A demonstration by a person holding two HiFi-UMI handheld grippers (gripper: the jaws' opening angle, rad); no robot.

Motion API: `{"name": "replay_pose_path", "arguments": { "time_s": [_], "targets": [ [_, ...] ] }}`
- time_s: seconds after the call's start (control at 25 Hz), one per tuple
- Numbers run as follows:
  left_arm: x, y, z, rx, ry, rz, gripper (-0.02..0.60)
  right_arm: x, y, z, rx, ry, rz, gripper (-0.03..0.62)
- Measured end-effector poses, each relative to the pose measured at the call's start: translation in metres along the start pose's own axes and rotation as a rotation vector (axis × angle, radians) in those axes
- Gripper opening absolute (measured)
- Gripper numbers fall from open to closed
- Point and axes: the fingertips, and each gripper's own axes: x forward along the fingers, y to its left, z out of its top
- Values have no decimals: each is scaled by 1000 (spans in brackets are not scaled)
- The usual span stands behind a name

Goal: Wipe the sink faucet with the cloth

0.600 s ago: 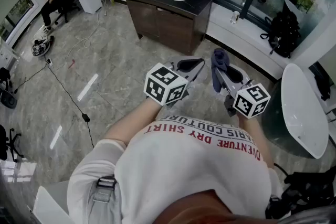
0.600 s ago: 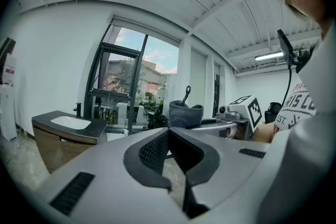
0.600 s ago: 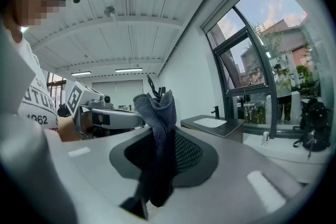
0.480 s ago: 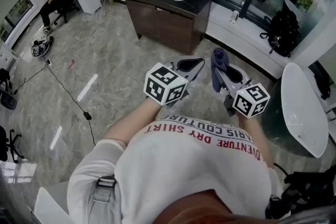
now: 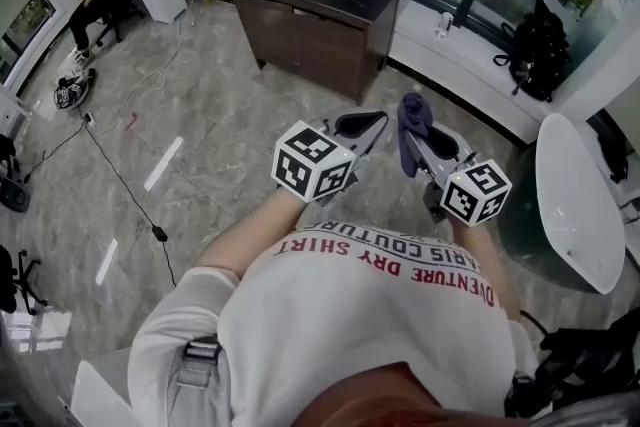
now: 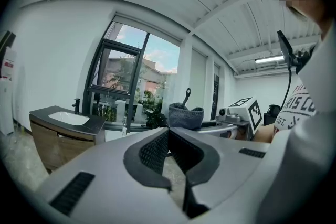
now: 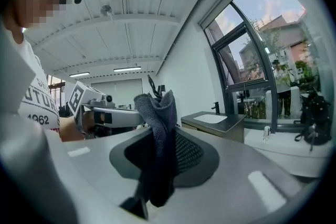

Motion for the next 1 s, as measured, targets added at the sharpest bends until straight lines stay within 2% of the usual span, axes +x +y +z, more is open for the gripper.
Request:
{"name": "replay_pose_path", "arguments": {
  "time_s": [0.2,0.48,0.72,1.0],
  "targets": [
    [5,23,-9,-42,23,-6,2,19,-10,-12,56,22,-9,77],
    [-8,99,-28,-111,74,-6,2,97,-17,-34,143,80,-17,77],
    [-33,178,-10,-82,63,30,2,170,-14,-19,125,69,-16,77],
    [4,261,7,-81,56,67,2,242,-74,11,98,12,-8,77]
  ]
}}
